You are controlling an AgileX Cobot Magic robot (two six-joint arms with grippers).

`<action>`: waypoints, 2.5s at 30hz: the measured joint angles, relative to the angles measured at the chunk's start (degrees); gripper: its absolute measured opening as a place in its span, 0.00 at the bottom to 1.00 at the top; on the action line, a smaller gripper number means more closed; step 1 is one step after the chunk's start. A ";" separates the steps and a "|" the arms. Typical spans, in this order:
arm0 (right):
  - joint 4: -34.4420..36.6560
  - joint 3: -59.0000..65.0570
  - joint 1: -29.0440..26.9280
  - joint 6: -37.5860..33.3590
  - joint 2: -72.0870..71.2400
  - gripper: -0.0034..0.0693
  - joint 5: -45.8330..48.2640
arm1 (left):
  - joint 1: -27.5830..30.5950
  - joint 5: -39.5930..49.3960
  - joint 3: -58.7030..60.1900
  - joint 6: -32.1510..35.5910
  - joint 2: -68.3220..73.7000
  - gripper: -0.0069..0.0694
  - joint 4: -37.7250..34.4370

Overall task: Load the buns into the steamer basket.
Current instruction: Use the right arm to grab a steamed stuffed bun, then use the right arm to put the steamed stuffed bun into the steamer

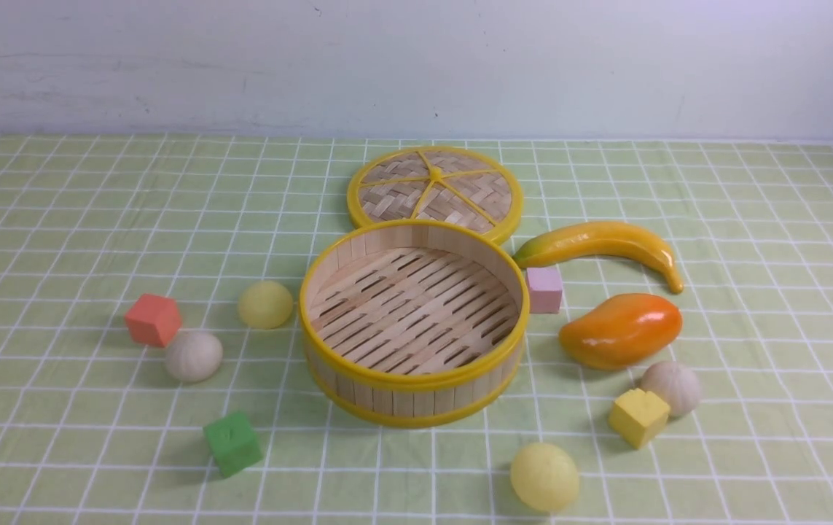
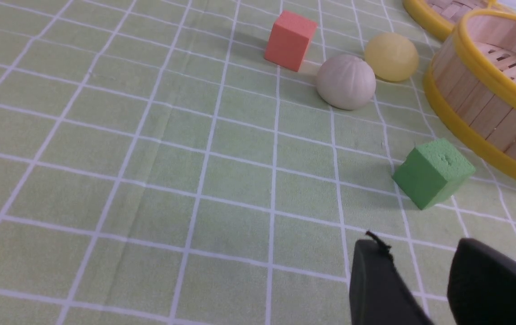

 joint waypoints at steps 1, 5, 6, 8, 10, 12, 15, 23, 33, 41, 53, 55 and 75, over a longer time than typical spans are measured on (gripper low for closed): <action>0.95 -0.36 0.00 -0.57 1.80 0.31 1.08 | 0.00 0.00 0.00 0.00 0.00 0.40 0.00; 6.38 -3.34 0.00 -6.30 9.58 0.32 7.43 | 0.00 -0.19 0.00 0.37 0.00 0.40 0.41; 8.38 -4.51 0.00 -8.71 11.85 0.33 9.98 | 0.00 -0.25 0.00 0.37 0.00 0.40 0.49; 11.59 -6.23 0.00 -12.57 15.07 0.34 12.53 | 0.00 -0.25 0.00 0.38 0.00 0.40 0.55; 17.78 -9.46 0.29 -19.92 20.46 0.35 15.54 | 0.00 -0.25 0.00 0.38 0.00 0.40 0.55; 22.11 -11.78 1.67 -25.70 24.61 0.35 16.60 | 0.00 -0.25 0.00 0.38 0.00 0.40 0.61; 24.86 -15.57 4.84 -30.01 31.29 0.37 18.89 | 0.00 -0.25 0.00 0.38 0.00 0.40 0.74; 18.96 -26.04 6.75 -24.60 44.33 0.38 26.34 | 0.00 -0.25 0.00 0.38 0.00 0.40 0.74; 17.01 -27.57 6.75 -21.16 50.53 0.38 24.73 | 0.00 -0.25 0.00 0.38 0.00 0.40 0.74; 16.72 -27.62 6.75 -21.16 53.97 0.38 21.08 | 0.00 -0.25 0.00 0.38 0.00 0.40 0.74; 15.55 -27.62 6.75 -22.19 57.24 0.19 20.05 | 0.00 -0.25 0.00 0.38 0.00 0.40 0.74; 15.79 -27.62 6.75 -22.41 57.29 0.09 20.45 | 0.00 -0.25 0.00 0.38 0.00 0.40 0.74; 28.04 -46.34 8.55 -30.26 50.21 0.05 28.37 | 0.00 -0.25 0.00 0.38 0.00 0.40 0.80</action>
